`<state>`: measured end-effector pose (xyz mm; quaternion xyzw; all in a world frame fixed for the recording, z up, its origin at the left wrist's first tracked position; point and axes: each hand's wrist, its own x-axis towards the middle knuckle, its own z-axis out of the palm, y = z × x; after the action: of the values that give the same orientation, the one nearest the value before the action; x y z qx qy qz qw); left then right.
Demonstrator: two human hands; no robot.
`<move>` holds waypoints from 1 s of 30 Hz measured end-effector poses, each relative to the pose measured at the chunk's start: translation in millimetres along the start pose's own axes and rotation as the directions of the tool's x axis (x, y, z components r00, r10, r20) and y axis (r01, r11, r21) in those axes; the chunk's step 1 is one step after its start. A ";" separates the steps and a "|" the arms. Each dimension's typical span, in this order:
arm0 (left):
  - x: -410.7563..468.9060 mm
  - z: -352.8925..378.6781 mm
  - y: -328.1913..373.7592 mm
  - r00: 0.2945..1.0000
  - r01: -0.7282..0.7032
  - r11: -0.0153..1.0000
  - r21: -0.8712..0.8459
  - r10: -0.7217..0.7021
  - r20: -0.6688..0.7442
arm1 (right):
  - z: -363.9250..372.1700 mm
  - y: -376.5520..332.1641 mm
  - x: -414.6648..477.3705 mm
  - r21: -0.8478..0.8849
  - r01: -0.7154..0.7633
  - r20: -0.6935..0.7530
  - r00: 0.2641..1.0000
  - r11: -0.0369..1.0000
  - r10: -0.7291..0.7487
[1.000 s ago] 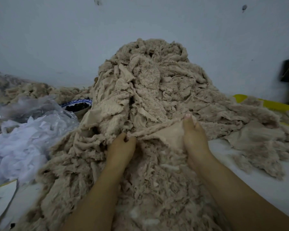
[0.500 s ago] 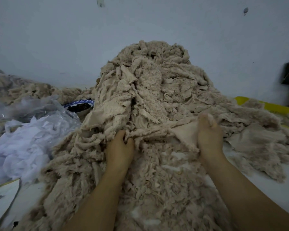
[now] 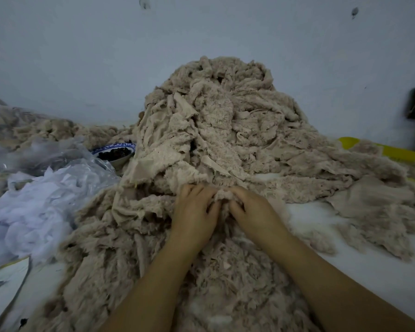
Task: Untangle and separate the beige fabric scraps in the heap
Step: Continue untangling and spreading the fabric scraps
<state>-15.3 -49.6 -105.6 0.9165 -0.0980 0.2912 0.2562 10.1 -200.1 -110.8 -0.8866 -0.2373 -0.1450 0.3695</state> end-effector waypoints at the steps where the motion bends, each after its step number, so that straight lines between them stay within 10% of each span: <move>1: 0.5 0.3 -1.8 0.999 0.037 0.999 0.011 -0.037 0.024 | -2.3 0.1 0.5 -0.029 -0.008 -0.025 1.000 1.000 0.008; 9: 5.5 -6.8 -21.8 0.875 0.484 0.850 -0.206 -0.474 0.099 | -5.9 -9.7 -4.3 -0.097 0.032 -0.141 0.989 0.995 -0.045; 24: 10.8 -9.2 -40.3 0.699 0.654 0.627 -0.423 -0.715 0.021 | -24.0 -2.6 -1.2 0.345 -0.138 -0.364 0.892 0.929 0.268; 30: 10.2 -9.0 -29.2 0.837 0.517 0.792 -0.325 -0.547 -0.003 | -28.0 10.0 3.2 0.275 -0.260 -0.247 0.911 0.926 0.329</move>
<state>-1.8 -20.3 -105.4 0.8394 0.1319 0.2323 0.4734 15.8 -225.5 -96.1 -0.8313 -0.0591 -0.1856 0.5206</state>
